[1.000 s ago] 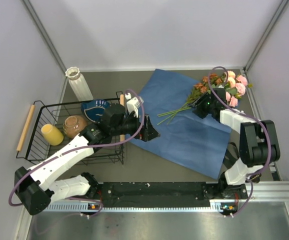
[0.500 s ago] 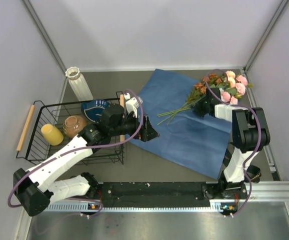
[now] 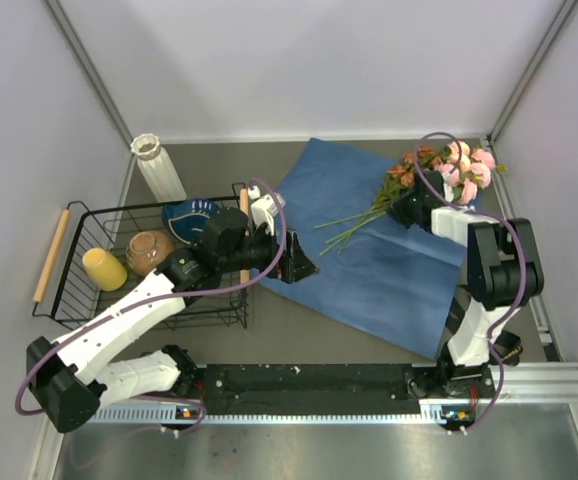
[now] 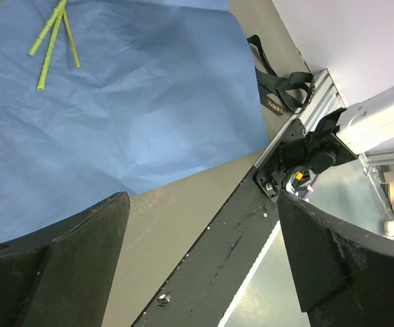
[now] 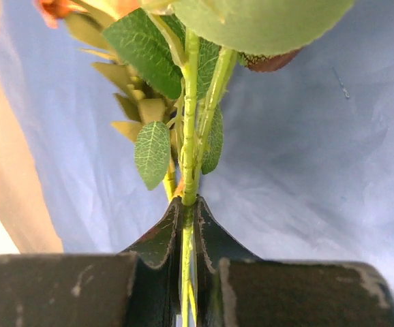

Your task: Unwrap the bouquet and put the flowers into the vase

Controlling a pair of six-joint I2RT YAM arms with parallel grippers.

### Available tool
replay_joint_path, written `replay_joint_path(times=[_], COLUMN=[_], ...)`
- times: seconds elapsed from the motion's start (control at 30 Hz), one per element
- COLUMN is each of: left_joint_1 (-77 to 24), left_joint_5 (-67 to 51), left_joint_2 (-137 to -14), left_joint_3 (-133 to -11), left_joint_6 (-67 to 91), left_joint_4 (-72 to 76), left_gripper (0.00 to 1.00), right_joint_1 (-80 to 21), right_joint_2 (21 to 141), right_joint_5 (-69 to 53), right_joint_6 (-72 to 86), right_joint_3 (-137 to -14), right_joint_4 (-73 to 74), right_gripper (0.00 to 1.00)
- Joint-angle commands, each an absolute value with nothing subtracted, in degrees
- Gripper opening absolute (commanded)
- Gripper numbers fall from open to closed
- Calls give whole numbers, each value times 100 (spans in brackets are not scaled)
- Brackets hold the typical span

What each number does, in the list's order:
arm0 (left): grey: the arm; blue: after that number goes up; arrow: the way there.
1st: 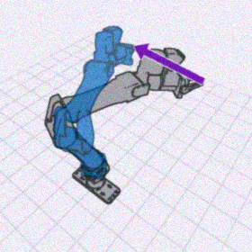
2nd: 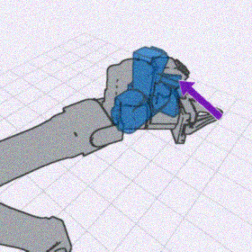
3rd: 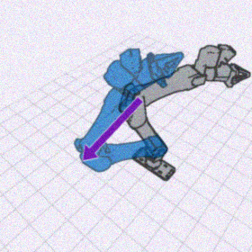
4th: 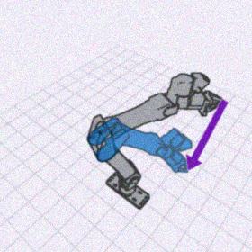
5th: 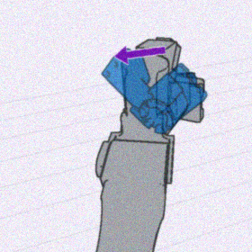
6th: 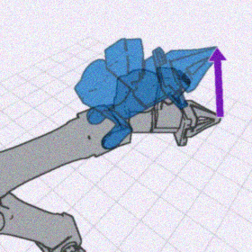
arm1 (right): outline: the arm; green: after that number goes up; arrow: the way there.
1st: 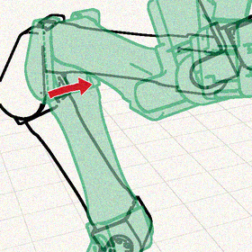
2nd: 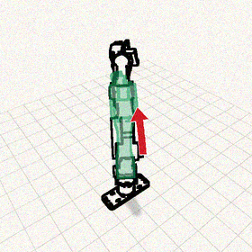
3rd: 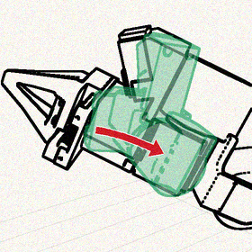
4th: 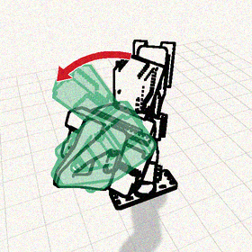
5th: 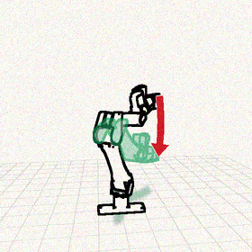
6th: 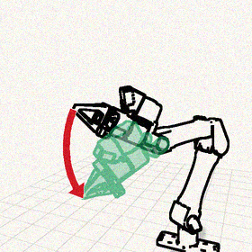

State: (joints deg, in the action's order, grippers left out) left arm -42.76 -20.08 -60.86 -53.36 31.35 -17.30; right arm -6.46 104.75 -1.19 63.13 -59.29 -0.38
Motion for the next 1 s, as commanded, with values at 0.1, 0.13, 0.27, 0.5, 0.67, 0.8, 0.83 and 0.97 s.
replay_joint_path(times=[0.1, 0.13, 0.27, 0.5, 0.67, 0.8, 0.83, 0.97], left_joint_1=[-4254, -4263, -4254, -3229, -2813, -2427, -2356, -2180], left_joint_5=[-2232, -2232, -2241, -4188, -4552, -4693, -4746, -4729], left_joint_2=[-5880, -5854, -5713, -6229, -7100, -7426, -7470, -7567], left_joint_3=[-5528, -5537, -5546, -5677, -6915, -7732, -7839, -8296], left_joint_6=[3208, 3217, 3234, 4550, 4167, 4209, 4340, 4167], left_joint_4=[-1442, -1433, -1371, 251, 97, 114, 132, 27], left_gripper=[95, 95, 95, 96, 91, 85, 82, 82], right_joint_1=[-606, -606, -554, -563, -983, -1940, -2047, -2486], right_joint_2=[9177, 9097, 8825, 7956, 7287, 6961, 6857, 6724], right_joint_5=[246, 246, -112, -2097, -3954, -4342, -4455, -4798], right_joint_6=[6055, 6073, 5812, 3343, 2007, 1319, 1318, 1609], right_joint_3=[-5687, -5634, -5458, -5247, -5510, -5967, -6003, -6020], right_joint_4=[-18, 165, 45, -1361, -769, 182, 167, -158], right_gripper=[0, 0, 0, 0, 0, 0, 0, 0])
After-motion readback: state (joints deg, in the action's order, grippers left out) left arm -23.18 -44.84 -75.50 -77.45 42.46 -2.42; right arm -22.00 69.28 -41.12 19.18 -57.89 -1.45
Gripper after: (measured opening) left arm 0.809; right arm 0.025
